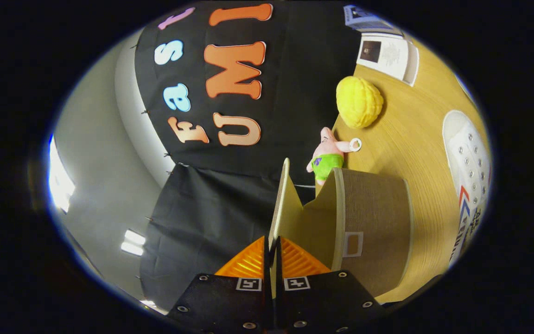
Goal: Open the storage box then place both shoes into the box .Put the left shoe in first, then the right shoe, with the right side of both shoes facing outward in a uniform manner.
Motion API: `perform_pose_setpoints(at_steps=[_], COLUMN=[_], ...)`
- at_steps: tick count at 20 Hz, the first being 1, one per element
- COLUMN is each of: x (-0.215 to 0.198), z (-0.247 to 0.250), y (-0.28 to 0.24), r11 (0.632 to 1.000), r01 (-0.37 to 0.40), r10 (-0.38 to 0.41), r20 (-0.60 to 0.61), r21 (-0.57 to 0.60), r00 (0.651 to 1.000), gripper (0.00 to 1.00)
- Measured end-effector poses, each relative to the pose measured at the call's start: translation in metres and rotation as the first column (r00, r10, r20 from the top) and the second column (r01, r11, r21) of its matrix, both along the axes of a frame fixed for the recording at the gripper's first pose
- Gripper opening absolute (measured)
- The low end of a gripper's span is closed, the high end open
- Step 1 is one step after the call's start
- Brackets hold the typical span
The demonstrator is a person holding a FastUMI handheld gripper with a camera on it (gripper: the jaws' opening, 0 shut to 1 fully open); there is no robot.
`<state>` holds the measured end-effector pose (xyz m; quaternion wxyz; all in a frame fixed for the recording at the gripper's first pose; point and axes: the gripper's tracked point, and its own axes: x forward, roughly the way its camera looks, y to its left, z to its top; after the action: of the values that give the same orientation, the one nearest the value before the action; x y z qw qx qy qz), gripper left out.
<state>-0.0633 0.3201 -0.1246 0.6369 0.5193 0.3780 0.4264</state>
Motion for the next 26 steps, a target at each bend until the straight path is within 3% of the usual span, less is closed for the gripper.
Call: perform_pose_setpoints(at_steps=[8,10,16,18,21,23,26], x=[-0.024,-0.032,-0.068,-0.079,-0.084,-0.078,-0.057], z=[0.08,0.084,0.1,0.088,0.072,0.063,0.055], y=[0.058,0.081,0.158,0.176,0.178,0.167,0.139], r11=[0.983,0.962,0.945,0.92,0.882,0.864,0.843], r01=[0.076,0.097,0.075,0.038,0.054,0.088,0.172], r10=[-0.048,-0.036,0.033,0.108,0.159,0.151,0.102], r20=[0.166,0.233,0.321,0.343,0.403,0.422,0.465], r21=[-0.17,-0.256,-0.318,-0.39,-0.468,-0.496,-0.509], r00=[0.985,0.972,0.946,0.933,0.901,0.894,0.879], gripper=[0.02,0.02,0.06,0.15,0.72,0.92,0.98])
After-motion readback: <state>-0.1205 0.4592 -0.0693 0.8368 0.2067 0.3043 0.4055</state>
